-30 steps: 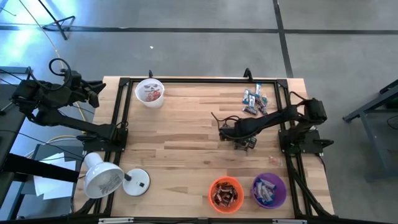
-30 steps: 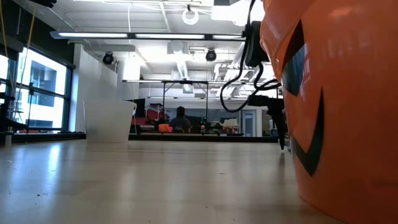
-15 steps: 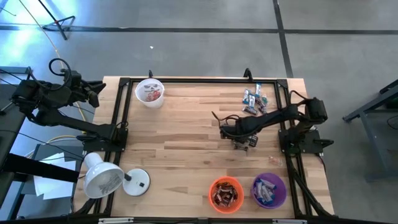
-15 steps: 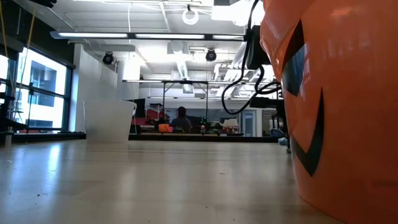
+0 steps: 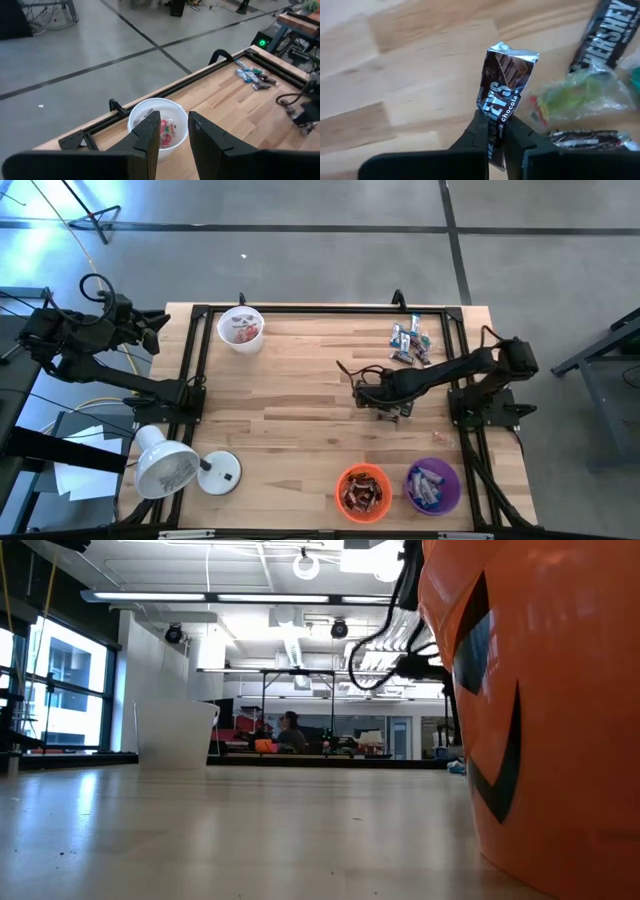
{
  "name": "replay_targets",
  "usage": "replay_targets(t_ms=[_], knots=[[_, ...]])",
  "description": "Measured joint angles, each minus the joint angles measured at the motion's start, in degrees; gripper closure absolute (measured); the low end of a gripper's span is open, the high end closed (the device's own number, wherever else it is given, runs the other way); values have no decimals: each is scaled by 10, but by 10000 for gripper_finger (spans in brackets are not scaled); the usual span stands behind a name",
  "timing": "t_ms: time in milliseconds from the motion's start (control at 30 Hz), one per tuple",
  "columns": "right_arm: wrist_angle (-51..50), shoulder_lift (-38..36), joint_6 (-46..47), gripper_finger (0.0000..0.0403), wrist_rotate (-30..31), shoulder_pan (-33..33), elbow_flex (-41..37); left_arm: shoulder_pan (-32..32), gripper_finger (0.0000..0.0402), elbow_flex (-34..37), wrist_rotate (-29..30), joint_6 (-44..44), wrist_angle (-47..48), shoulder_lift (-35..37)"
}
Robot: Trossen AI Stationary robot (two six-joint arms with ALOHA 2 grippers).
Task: Organize candy in baskets
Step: Put the brown chocolate into the orange bucket
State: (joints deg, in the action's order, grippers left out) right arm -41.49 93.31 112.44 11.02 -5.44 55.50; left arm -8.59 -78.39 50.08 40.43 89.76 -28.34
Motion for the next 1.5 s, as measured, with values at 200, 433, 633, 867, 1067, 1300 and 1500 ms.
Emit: replay_targets(t_ms=[200, 433, 633, 867, 1067, 1300, 1500], knots=[[-2, -24, -21, 394, -10, -33, 42, 0, 313, 0, -5, -28, 0, 0], [-1, -25, -51, 394, -85, -101, 139, 0, 313, 0, -38, -40, 0, 0], [-3, -23, -20, 394, -76, -186, 232, 0, 313, 0, -46, -16, 0, 0], [-4, 11, 97, 394, -48, -300, 284, 0, 313, 0, -40, 9, -1, 0], [-3, 70, 191, 394, -76, -377, 315, 0, 313, 0, -44, 24, 0, 0], [-22, 107, 137, 360, -21, -378, 337, 0, 313, 0, -45, 31, 0, 0], [-63, 106, 70, 292, -42, -351, 337, 0, 313, 0, -62, 40, 0, 0]])
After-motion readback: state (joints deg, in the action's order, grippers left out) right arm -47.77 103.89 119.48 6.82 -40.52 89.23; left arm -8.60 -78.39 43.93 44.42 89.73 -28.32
